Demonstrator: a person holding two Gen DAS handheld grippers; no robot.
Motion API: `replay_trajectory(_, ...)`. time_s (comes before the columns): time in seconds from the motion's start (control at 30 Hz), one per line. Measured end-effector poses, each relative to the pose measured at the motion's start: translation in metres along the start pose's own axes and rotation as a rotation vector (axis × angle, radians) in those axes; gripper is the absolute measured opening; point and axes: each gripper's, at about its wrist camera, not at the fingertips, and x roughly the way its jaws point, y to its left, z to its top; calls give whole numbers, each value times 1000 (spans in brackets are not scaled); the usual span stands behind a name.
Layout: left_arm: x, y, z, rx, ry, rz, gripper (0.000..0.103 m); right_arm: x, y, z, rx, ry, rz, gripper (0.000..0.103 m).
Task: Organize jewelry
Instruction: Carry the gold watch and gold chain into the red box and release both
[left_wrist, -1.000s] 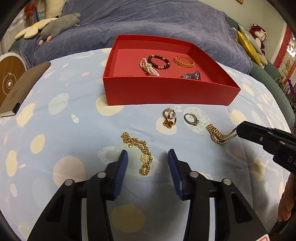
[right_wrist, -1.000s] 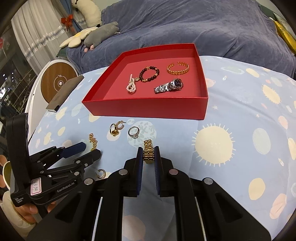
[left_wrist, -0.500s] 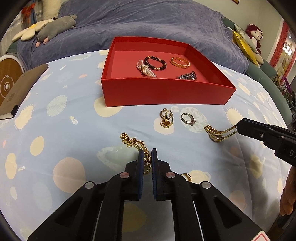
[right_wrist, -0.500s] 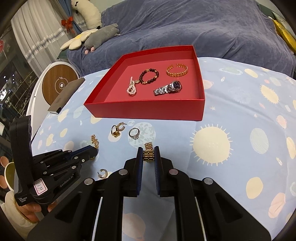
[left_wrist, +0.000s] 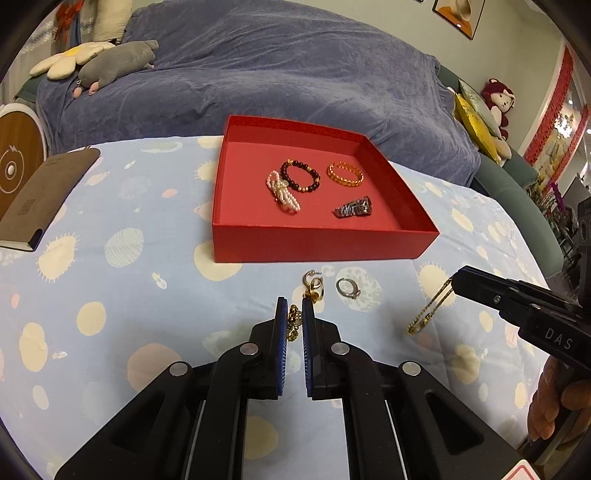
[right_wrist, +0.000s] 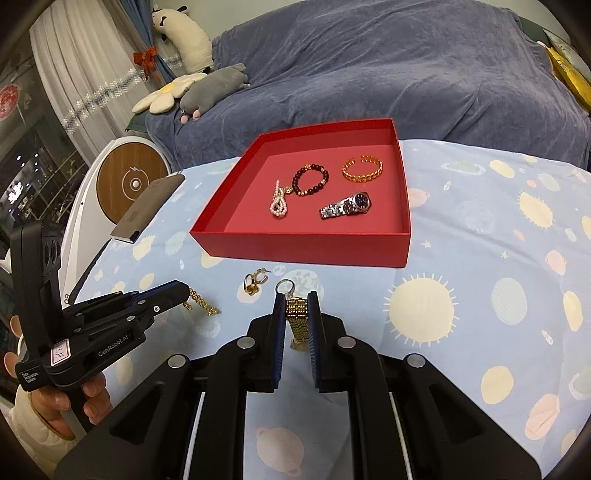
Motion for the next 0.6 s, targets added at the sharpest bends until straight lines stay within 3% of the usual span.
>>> replay_trajectory(0.33,-33,-16,68,50,-144,-6,5,-32,-4,64,4,-141,10,11)
replay_trajectory(0.6,5,-7,130,69,-175,22,5,6,-11,122,-5,-137,3,11)
